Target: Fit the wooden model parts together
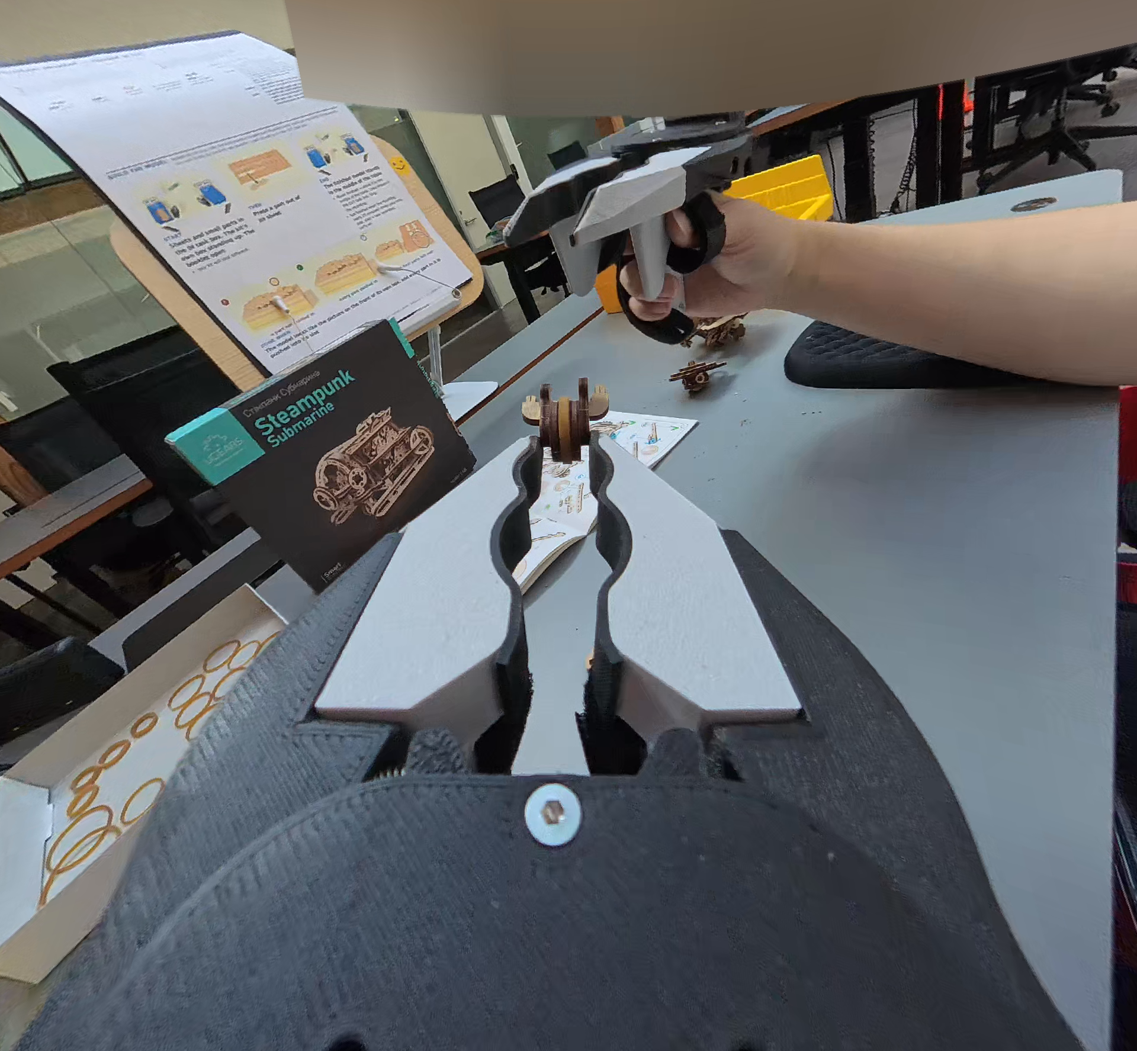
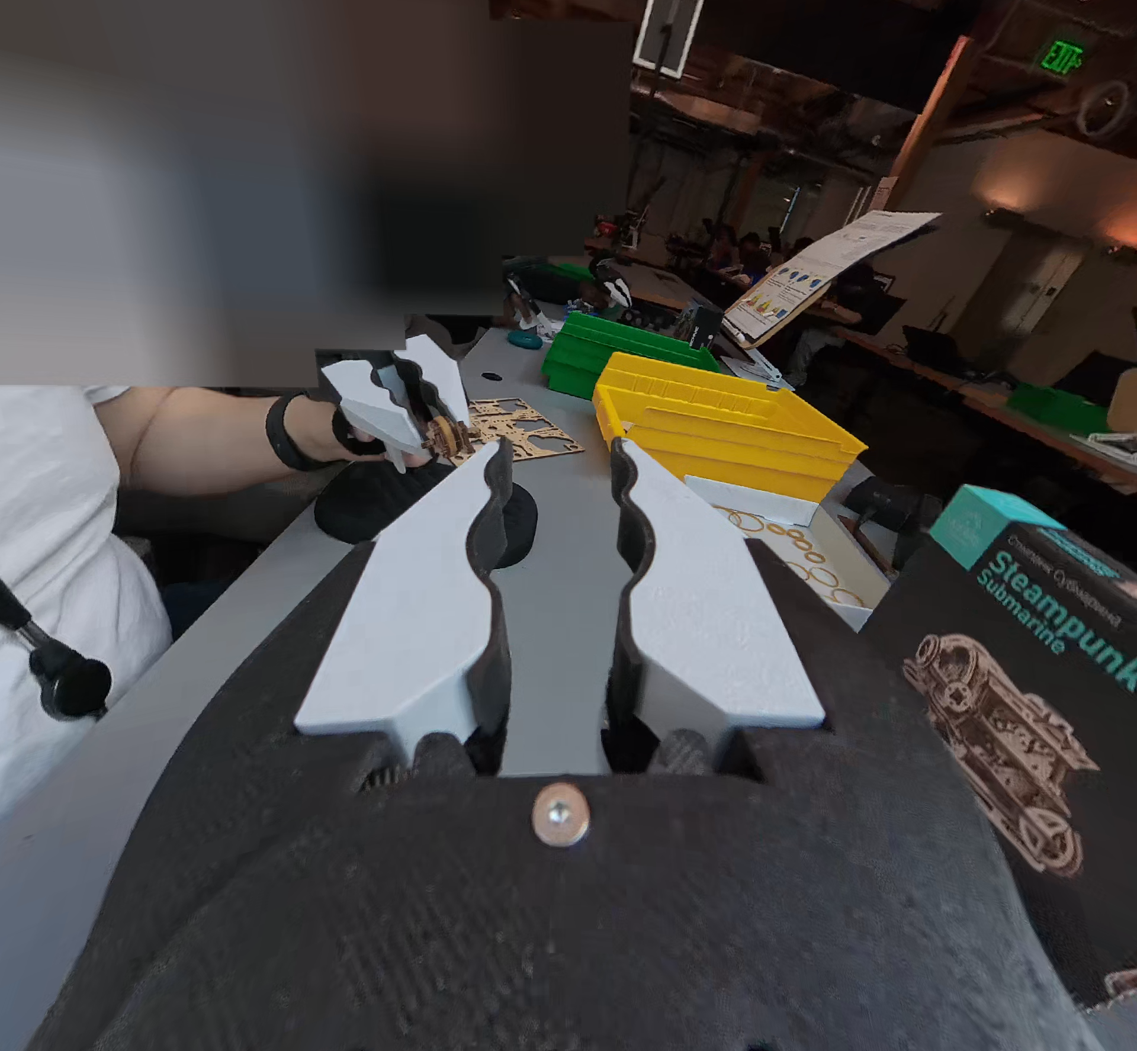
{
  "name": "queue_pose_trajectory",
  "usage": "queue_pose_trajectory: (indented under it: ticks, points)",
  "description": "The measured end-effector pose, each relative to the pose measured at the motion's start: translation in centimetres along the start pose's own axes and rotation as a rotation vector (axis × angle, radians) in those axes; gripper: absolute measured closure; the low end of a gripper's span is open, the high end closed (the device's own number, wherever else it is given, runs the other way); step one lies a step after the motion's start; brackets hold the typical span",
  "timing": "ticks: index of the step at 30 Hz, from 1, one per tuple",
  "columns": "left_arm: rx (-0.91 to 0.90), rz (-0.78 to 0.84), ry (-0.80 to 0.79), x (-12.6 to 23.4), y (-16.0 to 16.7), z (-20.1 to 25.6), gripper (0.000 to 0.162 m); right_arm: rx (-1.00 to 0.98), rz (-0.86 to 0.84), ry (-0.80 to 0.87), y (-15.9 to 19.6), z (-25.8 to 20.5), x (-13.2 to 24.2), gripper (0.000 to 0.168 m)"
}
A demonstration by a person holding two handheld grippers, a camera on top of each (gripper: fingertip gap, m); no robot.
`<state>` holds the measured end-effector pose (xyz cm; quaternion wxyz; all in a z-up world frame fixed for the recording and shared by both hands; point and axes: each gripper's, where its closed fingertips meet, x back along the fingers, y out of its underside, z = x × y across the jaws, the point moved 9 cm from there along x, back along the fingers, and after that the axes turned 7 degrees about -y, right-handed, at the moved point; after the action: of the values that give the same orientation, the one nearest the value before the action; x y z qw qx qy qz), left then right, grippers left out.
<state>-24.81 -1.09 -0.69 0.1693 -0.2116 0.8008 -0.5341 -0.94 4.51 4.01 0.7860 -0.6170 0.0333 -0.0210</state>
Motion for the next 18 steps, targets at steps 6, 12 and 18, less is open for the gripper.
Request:
queue_pose_trajectory:
  ticks: [6, 12, 18]
  points:
    - [-0.127, -0.029, -0.190, -0.5, 0.8, -2.5, 0.149, -0.246, 0.035, 0.099, 5.0, 3.2, 1.8, 0.115]
    - [-0.463, -0.030, -0.383, -2.8, 0.0, -4.6, 0.149, -0.350, -0.093, 0.128, 8.2, 3.6, 0.6, 0.106]
    - [-0.426, 0.073, -0.474, -6.3, -1.8, -7.5, 0.149, -0.352, -0.172, 0.195, 9.6, 3.9, 0.3, 0.108]
